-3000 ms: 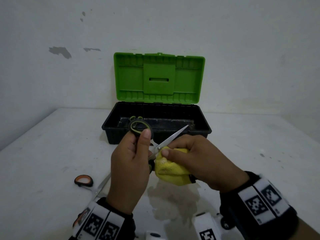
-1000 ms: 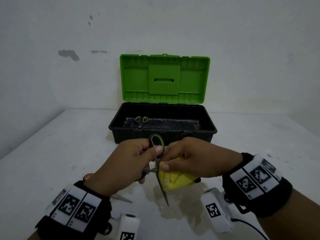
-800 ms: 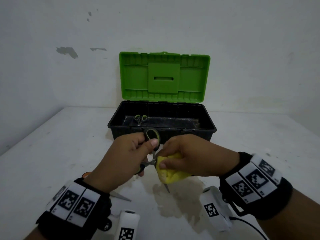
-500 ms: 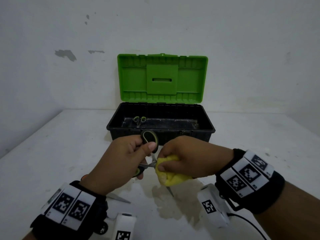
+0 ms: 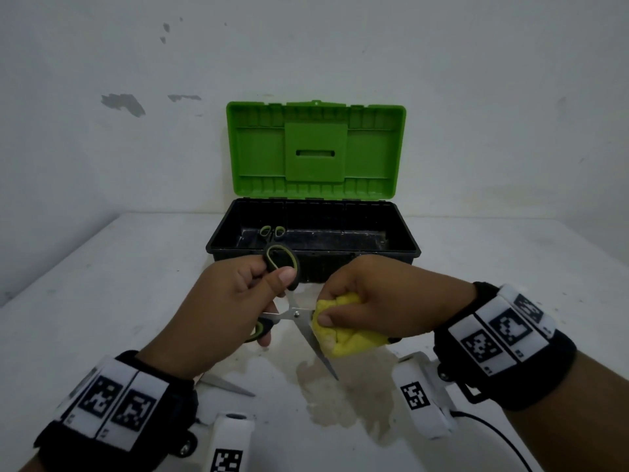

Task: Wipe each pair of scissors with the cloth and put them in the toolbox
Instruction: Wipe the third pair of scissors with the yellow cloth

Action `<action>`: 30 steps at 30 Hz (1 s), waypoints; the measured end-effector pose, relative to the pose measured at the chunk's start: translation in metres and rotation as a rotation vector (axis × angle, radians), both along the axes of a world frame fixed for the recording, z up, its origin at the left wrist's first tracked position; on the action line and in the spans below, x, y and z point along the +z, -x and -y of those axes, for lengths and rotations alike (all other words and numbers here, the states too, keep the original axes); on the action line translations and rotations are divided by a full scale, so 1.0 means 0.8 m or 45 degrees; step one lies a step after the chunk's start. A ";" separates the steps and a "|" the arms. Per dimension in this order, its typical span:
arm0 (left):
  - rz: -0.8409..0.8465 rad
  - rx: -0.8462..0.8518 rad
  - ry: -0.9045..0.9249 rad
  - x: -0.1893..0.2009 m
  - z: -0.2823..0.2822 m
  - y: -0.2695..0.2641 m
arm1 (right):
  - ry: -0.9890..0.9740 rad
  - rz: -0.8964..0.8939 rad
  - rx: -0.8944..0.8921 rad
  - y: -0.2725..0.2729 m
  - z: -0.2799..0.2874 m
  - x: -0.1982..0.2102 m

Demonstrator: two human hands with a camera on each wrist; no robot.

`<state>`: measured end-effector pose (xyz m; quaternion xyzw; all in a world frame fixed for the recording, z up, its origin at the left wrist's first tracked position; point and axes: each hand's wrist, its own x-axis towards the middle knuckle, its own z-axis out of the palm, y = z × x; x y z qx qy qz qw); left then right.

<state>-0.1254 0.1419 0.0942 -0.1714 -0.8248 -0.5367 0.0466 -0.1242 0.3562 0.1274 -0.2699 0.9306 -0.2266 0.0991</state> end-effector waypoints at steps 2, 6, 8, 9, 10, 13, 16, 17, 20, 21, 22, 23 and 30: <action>0.008 -0.001 -0.035 0.001 0.004 0.001 | 0.036 0.035 -0.030 -0.001 -0.006 0.003; 0.011 0.004 -0.079 -0.003 0.009 -0.001 | 0.081 0.079 -0.067 -0.004 -0.018 0.000; 0.039 0.040 -0.128 -0.005 0.014 0.000 | 0.071 0.097 -0.112 -0.005 -0.029 0.001; 0.051 0.080 -0.167 -0.005 0.019 0.002 | 0.047 0.099 -0.139 -0.006 -0.037 0.002; 0.059 0.134 -0.216 -0.005 0.025 0.005 | 0.027 0.098 -0.171 -0.007 -0.045 0.003; 0.062 0.300 -0.354 -0.006 0.047 0.016 | -0.101 0.044 -0.267 -0.004 -0.075 -0.007; 0.114 0.393 -0.536 -0.007 0.048 0.017 | -0.436 0.007 -0.325 0.004 -0.102 -0.038; 0.136 0.409 -0.588 -0.008 0.043 0.015 | -0.525 0.041 -0.344 0.006 -0.108 -0.050; 0.186 0.430 -0.709 -0.015 0.021 0.012 | -0.704 0.070 -0.352 0.006 -0.118 -0.077; 0.193 0.442 -0.743 -0.019 0.013 0.012 | -0.744 0.061 -0.343 0.005 -0.118 -0.083; 0.202 0.461 -0.777 -0.022 0.007 0.013 | -0.766 0.051 -0.338 0.005 -0.120 -0.088; 0.214 0.479 -0.810 -0.024 0.000 0.013 | -0.768 0.053 -0.351 0.006 -0.120 -0.091; 0.264 0.505 -0.976 -0.028 -0.050 0.009 | -0.565 -0.175 -0.476 0.003 -0.133 -0.087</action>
